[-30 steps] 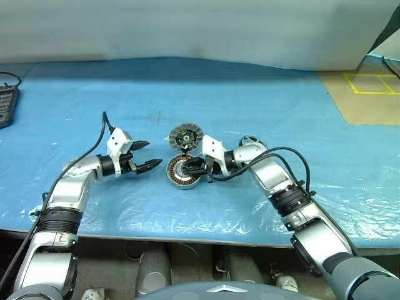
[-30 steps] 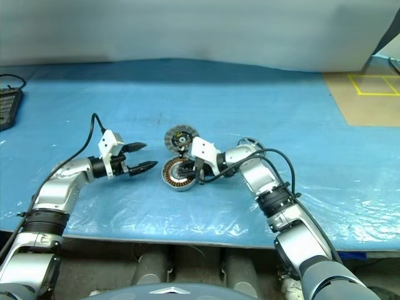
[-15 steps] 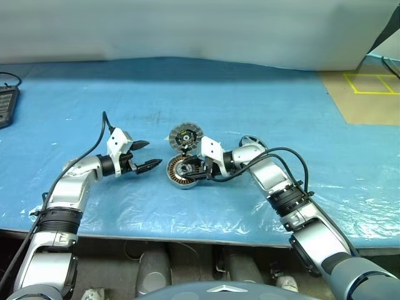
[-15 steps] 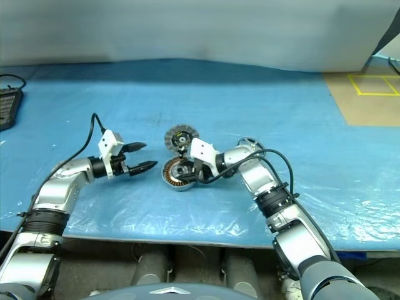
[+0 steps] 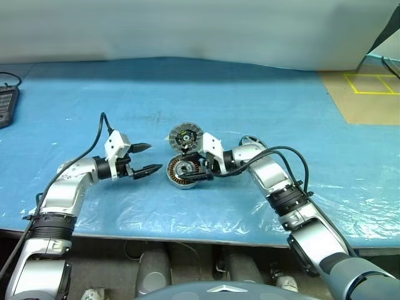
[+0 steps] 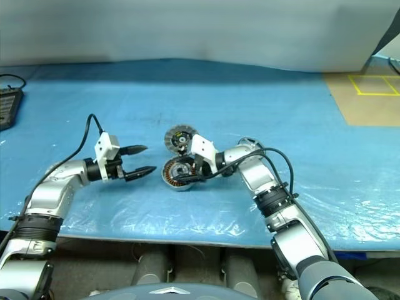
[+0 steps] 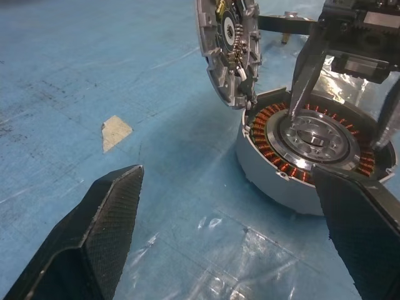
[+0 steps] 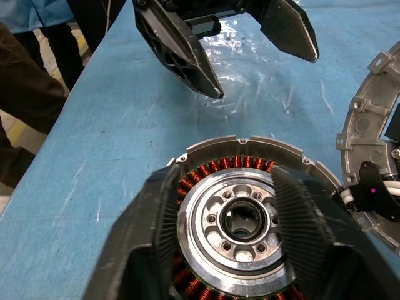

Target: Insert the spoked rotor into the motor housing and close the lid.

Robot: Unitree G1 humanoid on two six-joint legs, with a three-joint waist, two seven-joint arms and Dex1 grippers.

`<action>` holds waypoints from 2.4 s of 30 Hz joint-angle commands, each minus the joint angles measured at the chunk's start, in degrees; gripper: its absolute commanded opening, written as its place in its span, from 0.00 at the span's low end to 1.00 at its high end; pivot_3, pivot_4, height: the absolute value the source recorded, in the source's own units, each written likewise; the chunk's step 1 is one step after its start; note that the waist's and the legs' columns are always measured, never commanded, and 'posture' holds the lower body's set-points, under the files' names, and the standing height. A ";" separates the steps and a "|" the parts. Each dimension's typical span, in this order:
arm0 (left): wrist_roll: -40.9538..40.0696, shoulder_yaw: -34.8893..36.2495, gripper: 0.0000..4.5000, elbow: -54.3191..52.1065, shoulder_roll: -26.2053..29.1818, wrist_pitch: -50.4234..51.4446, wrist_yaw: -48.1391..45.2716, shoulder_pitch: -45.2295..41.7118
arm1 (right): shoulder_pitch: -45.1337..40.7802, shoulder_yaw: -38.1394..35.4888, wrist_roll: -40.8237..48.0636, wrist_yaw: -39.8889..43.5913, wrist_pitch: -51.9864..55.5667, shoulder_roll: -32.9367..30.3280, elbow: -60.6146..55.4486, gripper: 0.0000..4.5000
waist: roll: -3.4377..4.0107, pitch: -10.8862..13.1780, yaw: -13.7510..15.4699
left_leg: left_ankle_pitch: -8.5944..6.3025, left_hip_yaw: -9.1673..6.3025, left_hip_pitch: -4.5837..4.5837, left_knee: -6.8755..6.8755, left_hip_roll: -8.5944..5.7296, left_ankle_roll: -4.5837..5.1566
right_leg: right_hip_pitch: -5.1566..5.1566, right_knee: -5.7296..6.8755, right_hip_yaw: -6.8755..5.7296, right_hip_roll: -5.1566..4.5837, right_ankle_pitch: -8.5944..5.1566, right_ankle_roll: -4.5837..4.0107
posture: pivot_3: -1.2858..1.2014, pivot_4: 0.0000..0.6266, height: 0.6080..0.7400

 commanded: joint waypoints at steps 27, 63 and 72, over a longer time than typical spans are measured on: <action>-1.77 2.29 1.00 -1.13 -0.30 -7.34 -2.36 2.97 | -0.06 2.22 -4.34 -0.42 -3.66 -0.02 3.25 0.01 | 0.00 0.00 0.01 | 0.00 0.00 0.06 0.00 0.00 -0.01 | 0.05 0.01 0.01 0.00 0.00 0.00 | 0.52 0.24 1.00; -1.49 1.50 1.00 0.90 -1.20 -8.53 -2.94 1.51 | -1.61 -14.73 -2.70 -5.15 -0.70 -27.46 3.15 0.27 | 0.00 0.00 -0.07 | 0.00 0.04 0.17 -0.12 -0.03 -0.01 | 0.14 -0.12 0.04 0.06 0.00 0.01 | 0.52 0.24 1.00; -1.31 1.55 1.00 -0.50 -1.26 -7.47 -2.48 1.69 | -0.71 -15.51 -2.03 -4.09 -0.27 -28.34 4.15 0.40 | 0.00 0.00 0.20 | -0.09 0.05 0.11 -0.07 -0.03 0.16 | 0.12 -0.12 0.03 0.04 0.00 0.00 | 0.52 0.24 1.00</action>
